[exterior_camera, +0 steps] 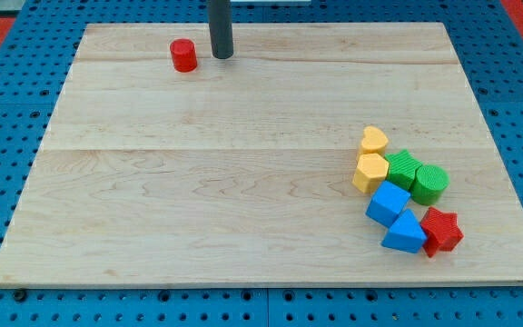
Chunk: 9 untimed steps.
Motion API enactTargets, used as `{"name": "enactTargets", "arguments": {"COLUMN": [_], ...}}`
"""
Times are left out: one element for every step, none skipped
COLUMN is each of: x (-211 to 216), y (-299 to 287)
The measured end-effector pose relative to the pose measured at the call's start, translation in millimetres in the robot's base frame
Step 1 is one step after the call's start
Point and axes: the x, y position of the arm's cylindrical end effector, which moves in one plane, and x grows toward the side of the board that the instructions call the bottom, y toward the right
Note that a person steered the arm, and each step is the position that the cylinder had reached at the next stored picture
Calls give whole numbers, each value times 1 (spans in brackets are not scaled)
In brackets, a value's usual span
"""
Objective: Move your arm to the bottom left of the blue triangle
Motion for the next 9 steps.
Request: {"name": "enactTargets", "arguments": {"x": [4, 4, 5, 5, 6, 31, 50, 61, 61], "y": [-15, -41, -66, -89, -77, -9, 19, 33, 33]}}
